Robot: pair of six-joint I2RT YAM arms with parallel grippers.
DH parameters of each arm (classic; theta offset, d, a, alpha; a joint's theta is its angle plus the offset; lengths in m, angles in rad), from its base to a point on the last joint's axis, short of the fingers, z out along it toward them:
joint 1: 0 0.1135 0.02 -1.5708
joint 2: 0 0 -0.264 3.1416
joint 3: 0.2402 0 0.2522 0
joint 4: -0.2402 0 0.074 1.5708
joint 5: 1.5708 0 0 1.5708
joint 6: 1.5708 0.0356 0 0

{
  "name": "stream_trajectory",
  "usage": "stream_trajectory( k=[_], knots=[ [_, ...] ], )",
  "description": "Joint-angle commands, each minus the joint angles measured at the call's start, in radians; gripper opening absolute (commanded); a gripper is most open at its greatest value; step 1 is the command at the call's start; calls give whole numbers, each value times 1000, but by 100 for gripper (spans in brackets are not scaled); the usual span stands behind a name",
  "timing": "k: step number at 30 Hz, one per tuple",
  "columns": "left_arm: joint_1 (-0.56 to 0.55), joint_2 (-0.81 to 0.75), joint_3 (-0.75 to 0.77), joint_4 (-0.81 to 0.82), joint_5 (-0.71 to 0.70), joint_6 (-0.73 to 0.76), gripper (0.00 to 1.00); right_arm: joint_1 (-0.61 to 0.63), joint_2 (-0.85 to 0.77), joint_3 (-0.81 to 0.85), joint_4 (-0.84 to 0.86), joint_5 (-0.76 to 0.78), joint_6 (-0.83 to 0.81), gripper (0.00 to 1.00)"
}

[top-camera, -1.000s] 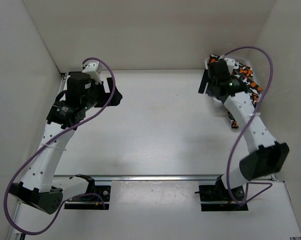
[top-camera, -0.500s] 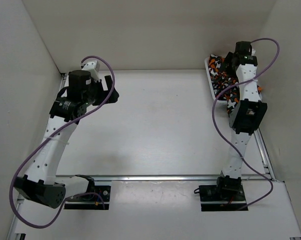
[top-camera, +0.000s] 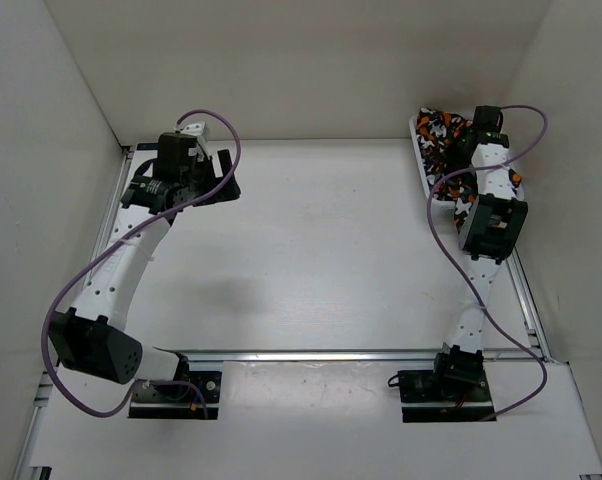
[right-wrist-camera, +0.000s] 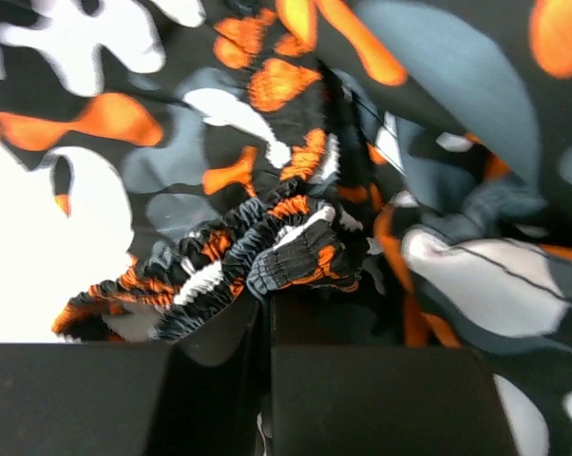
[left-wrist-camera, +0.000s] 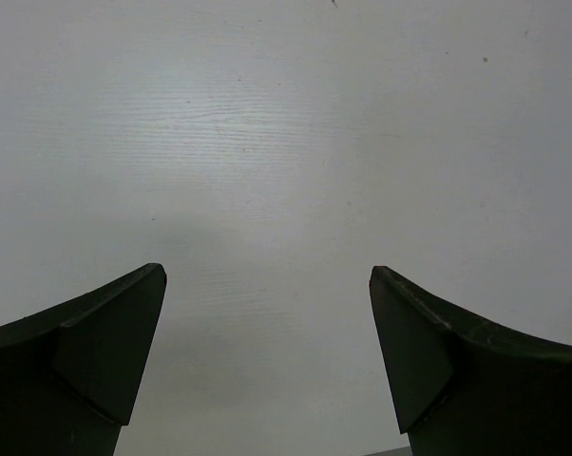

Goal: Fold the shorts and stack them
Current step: Grab the shorts from the pile, then move the shorts to the center of the board

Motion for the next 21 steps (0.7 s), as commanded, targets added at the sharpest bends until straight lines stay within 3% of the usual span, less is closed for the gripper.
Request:
stream_trajectory(
  k=[1,10,15,21],
  knots=[
    [5,-12,48,2,20,-4,100,7,-128,24,103,-76,34,0],
    [37,-91,39,2,20,-54,100,56,-555,4,127,-229,-6,0],
    [110,-101,48,-7,47,-80,100,208,-754,24,143,-307,-69,0],
    [259,-111,123,-63,145,-81,100,481,-837,96,143,-330,-103,0]
  ],
)
